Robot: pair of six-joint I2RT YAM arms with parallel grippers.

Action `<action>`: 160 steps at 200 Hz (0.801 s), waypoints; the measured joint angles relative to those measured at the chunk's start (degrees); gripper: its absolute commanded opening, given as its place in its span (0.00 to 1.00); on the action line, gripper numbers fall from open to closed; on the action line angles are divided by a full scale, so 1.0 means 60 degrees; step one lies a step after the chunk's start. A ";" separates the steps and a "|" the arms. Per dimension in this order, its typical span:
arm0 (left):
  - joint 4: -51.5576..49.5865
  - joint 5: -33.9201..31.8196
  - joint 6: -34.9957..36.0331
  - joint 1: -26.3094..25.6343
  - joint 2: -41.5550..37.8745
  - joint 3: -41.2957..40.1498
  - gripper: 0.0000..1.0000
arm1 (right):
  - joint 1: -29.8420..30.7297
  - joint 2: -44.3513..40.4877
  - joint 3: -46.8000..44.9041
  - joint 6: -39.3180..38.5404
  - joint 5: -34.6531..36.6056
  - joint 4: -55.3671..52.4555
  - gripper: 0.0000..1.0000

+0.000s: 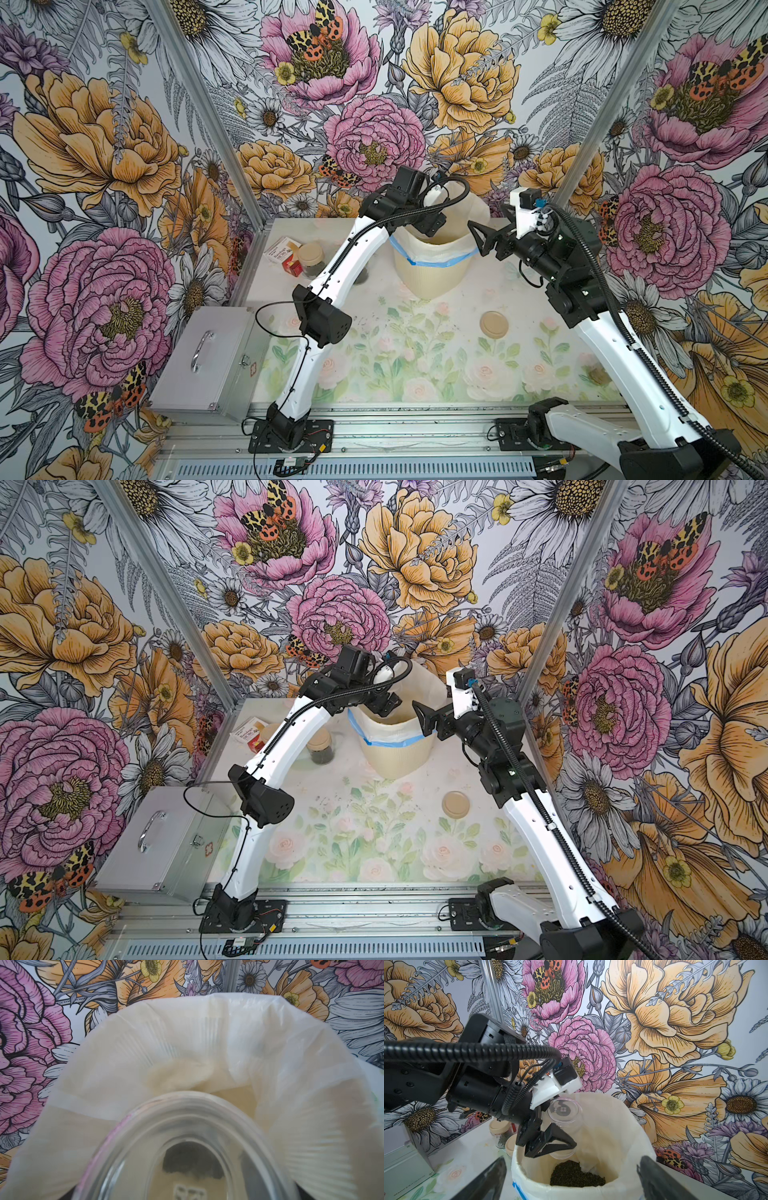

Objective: Empty moldy tea leaves from jars
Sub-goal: Pour the moldy tea leaves from the jar into the trash bin.

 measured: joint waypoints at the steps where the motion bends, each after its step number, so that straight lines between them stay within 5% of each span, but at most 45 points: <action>1: -0.0004 0.0007 0.0000 0.0000 0.0007 0.0007 0.55 | -0.0004 0.0000 0.0000 0.0000 0.0000 0.0000 1.00; 116: 0.1060 0.2958 -0.5767 0.1632 0.0430 0.0586 0.52 | -0.0055 -0.0160 -0.0018 0.0178 0.0029 -0.0124 1.00; 141: 0.1100 0.3235 -0.6419 0.1661 0.0430 0.0652 0.57 | -0.0073 -0.0164 -0.0018 0.0175 0.0033 -0.0164 1.00; 160: 0.1515 0.3395 -0.6783 0.1716 0.0372 0.0346 0.49 | -0.0073 -0.0168 -0.0018 0.0178 0.0033 -0.0186 1.00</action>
